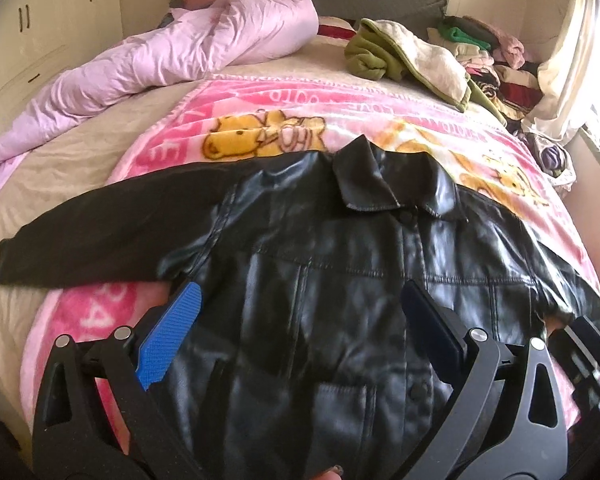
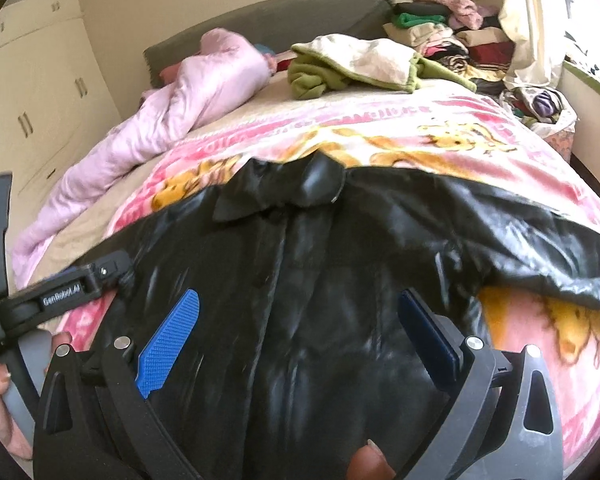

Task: Fold large clothes
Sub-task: 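Move the right tool to the jacket sleeve cuff and grasp it, then lift the sleeve with the right tool and fold it across the jacket back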

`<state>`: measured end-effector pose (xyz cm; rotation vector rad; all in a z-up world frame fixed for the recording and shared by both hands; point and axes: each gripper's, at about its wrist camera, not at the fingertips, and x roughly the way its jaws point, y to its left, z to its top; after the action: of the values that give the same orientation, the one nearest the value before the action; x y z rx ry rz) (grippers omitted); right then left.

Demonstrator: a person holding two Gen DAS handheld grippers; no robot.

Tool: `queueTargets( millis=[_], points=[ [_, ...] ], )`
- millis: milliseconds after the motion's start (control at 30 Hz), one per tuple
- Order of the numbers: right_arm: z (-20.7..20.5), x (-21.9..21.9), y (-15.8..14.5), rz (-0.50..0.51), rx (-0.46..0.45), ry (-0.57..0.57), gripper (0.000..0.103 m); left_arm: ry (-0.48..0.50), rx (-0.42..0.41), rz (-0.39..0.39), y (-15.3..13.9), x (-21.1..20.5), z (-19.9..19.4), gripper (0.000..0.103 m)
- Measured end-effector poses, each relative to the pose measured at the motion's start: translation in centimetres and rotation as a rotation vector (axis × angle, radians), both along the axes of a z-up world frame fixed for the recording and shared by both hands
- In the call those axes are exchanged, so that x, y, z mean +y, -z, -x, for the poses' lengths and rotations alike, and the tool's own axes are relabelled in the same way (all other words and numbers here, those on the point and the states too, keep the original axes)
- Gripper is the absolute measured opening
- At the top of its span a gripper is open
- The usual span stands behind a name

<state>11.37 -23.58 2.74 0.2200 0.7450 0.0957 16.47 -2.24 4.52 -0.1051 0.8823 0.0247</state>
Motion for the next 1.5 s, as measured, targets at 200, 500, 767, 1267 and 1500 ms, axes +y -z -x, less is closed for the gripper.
queueTargets(
  millis=[200,500,767,1267,1500],
  points=[
    [-2.2,-3.8,0.3,-0.003,-0.009,0.109,0.099,0.026,0.013,0.016,1.6,-1.3,-2.5,0.094],
    [-3.3,-12.4,2.2,-0.007,0.015,0.339,0.099,0.105,0.027,0.079,4.4,-3.4,-5.0,0.094],
    [-2.0,-20.4,4.5,-0.039,0.043,0.584,0.099,0.173,0.049,0.078,6.2,-5.9,-5.9,0.094],
    [4.0,-32.5,10.6,-0.238,0.121,1.112,0.099,0.135,0.125,0.054,10.0,-6.2,-7.9,0.094],
    [3.7,-35.9,12.9,-0.386,0.101,1.127,0.099,0.133,0.117,0.049,9.9,-5.8,-8.0,0.094]
  ],
)
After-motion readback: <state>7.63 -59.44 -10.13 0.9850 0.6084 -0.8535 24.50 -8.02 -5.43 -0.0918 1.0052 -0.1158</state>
